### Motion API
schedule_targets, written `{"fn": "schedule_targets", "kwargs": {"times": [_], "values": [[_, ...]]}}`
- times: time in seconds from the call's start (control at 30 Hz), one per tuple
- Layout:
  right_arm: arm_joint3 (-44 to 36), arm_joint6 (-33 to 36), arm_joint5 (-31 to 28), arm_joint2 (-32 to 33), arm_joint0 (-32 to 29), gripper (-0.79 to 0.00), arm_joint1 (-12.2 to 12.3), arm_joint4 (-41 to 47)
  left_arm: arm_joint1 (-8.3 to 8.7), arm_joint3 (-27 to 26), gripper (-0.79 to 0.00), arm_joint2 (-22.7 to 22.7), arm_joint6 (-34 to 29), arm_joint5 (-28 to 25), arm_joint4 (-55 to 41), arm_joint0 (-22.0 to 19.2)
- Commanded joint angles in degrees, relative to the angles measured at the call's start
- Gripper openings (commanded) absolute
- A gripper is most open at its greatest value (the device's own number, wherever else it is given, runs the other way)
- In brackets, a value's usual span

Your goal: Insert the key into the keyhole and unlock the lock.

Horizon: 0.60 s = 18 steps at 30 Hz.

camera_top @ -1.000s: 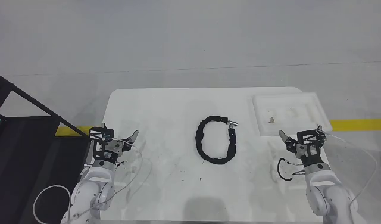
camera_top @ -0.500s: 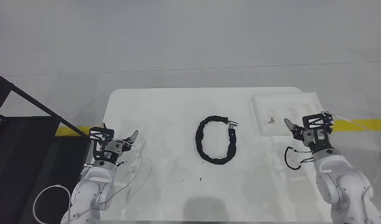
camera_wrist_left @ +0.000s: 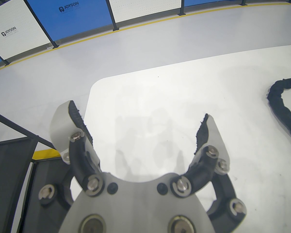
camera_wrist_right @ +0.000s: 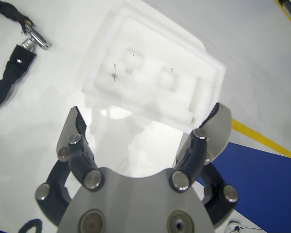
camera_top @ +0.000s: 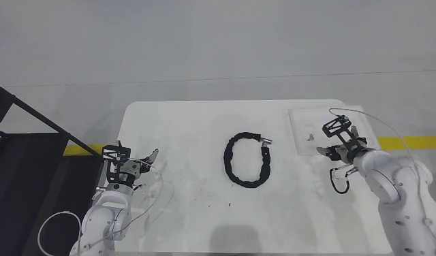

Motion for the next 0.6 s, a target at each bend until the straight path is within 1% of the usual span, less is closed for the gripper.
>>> {"fn": "schedule_targets", "kwargs": {"times": [0.0, 0.17, 0.27, 0.4, 0.57], "values": [[1.8, 2.0, -1.3, -0.8, 2.3, 0.000, 0.1, 0.3, 0.00, 0.0, 0.000, 0.0, 0.0, 0.0, 0.0, 0.0], [4.8, 4.3, -4.6, -2.4, 5.8, 0.000, 0.3, 1.7, 0.00, 0.0, 0.000, 0.0, 0.0, 0.0, 0.0, 0.0], [7.2, 6.8, -7.6, -2.9, 7.6, 0.000, 0.4, 6.8, 0.00, 0.0, 0.000, 0.0, 0.0, 0.0, 0.0, 0.0], [8.4, 11.0, -9.4, -4.9, 9.7, 0.000, 0.5, 10.1, 0.00, 0.0, 0.000, 0.0, 0.0, 0.0, 0.0, 0.0], [10.1, 8.9, -7.9, -9.4, 10.8, 0.000, 0.5, 3.4, 0.00, 0.0, 0.000, 0.0, 0.0, 0.0, 0.0, 0.0]]}}
